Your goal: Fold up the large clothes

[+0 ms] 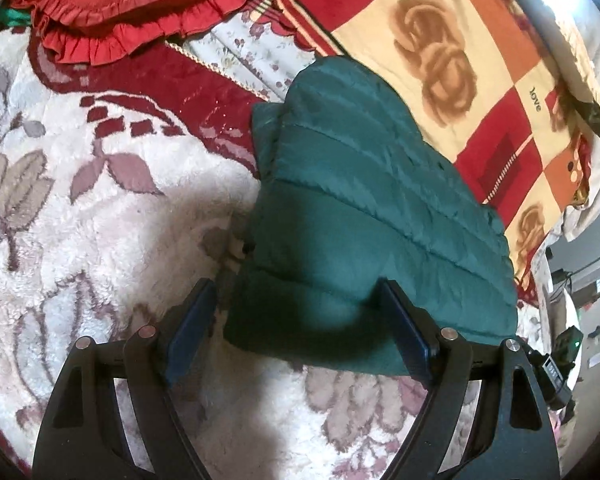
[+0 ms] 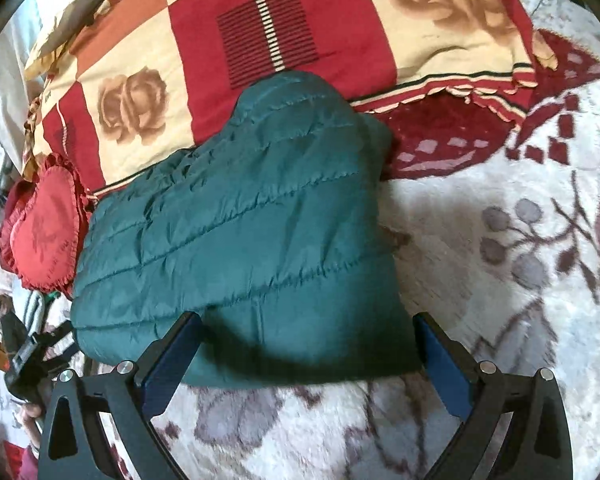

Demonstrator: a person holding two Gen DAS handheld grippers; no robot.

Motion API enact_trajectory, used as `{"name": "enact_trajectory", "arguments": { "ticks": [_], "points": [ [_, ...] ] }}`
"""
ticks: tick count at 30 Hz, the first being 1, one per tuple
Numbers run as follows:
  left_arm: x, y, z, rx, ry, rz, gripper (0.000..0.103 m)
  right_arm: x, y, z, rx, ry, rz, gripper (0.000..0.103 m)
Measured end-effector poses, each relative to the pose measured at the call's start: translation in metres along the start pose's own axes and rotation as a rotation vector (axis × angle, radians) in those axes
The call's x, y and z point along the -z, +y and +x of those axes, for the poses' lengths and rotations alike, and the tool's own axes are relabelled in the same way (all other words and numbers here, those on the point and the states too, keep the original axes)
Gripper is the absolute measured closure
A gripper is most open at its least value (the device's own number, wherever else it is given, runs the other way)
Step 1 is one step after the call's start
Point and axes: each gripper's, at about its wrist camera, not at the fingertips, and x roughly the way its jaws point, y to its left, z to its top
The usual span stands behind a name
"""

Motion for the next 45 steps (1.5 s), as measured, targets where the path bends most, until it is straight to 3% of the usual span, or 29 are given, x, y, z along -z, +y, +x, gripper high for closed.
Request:
{"name": "enact_trajectory", "arguments": {
  "ticks": [8,12,21,22,24,26,29,32,36,45],
  "points": [
    [-0.01,0.009,0.023,0.067,0.044,-0.06,0.018,-0.012,-0.004,0.022,-0.084,0.023,0.033,0.0],
    [-0.012,0.004,0.032,0.069,0.049,-0.052,0.008,-0.016,-0.004,0.028,-0.111,0.015,0.059,0.0],
    [-0.013,-0.015,0.044,0.046,0.069,-0.001,0.004,-0.024,0.0,0.039,-0.118,0.057,0.039,0.0],
    [-0.012,-0.015,0.042,0.046,0.066,0.007,0.008,-0.024,0.002,0.037,-0.114,0.056,0.027,0.002],
    [-0.012,-0.017,0.038,0.051,0.053,0.017,0.019,-0.023,0.006,0.031,-0.102,0.034,0.005,0.015],
    [-0.01,-0.02,0.029,0.048,0.026,0.04,0.037,-0.021,0.01,0.021,-0.094,0.014,-0.019,0.04],
    [-0.01,-0.027,0.014,0.035,0.003,0.085,0.055,-0.021,0.015,0.006,-0.097,-0.003,-0.029,0.057],
    [-0.007,-0.032,-0.005,0.047,-0.011,0.109,0.062,-0.015,0.027,-0.013,-0.096,-0.012,-0.058,0.061],
    [0.008,-0.032,-0.038,0.081,-0.016,0.145,0.063,0.002,0.04,-0.044,-0.125,-0.009,-0.092,0.062],
    [0.081,-0.01,-0.102,0.102,0.033,0.169,0.063,0.079,0.035,-0.098,-0.193,0.05,-0.063,0.062]
  ]
}}
